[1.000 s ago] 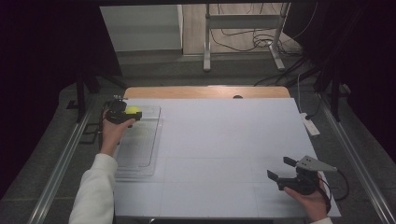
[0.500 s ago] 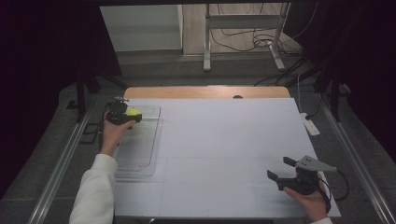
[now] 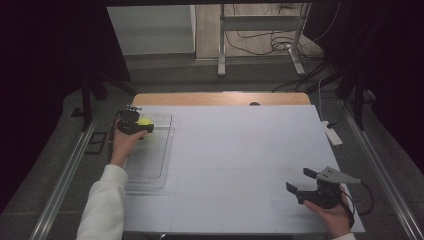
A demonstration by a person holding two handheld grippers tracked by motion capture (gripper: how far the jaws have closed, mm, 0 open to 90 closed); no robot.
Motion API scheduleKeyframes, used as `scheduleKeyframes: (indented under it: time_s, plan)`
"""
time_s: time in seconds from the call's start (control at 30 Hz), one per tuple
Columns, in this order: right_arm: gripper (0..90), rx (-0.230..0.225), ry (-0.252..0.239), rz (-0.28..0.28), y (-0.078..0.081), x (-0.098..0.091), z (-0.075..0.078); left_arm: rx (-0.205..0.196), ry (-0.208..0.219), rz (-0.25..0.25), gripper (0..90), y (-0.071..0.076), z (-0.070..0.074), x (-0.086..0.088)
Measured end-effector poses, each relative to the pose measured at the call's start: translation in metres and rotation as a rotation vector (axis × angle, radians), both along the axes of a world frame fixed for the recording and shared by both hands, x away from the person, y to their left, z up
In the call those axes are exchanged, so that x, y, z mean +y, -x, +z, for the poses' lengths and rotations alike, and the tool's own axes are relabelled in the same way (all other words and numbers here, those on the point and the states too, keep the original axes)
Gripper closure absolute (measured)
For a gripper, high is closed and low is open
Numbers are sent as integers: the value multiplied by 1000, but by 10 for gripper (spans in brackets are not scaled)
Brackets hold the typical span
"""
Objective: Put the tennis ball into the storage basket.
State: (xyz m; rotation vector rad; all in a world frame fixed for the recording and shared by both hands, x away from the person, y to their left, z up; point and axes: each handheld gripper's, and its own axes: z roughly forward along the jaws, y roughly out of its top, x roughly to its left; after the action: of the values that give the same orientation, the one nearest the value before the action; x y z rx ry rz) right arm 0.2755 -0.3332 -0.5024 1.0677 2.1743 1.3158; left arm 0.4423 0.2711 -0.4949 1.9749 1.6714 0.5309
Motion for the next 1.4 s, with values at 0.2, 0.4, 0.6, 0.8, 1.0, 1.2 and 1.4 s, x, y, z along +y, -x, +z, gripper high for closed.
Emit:
scheduleKeyframes:
  time_s: [0.2,0.4,0.6,0.8,1.0,1.2,1.4]
  plan:
    - [113,1,-2,0,0,0,0,15,-10,2,264,-1,-3,-1]
    - [113,0,0,2,0,0,0,37,-25,-9,263,-2,-5,-3]
    - [113,1,3,-1,0,0,0,56,-64,-23,262,-4,-9,-6]
    - [113,2,3,-1,0,0,-1,55,-73,-21,259,-4,-9,-8]
    - [113,1,3,0,0,0,0,53,-71,-23,250,-3,-9,-7]
    - [113,2,3,-1,0,0,0,2,-46,-19,207,0,-3,-8]
    - [113,-1,4,0,0,0,0,-31,-31,-33,185,5,5,-10]
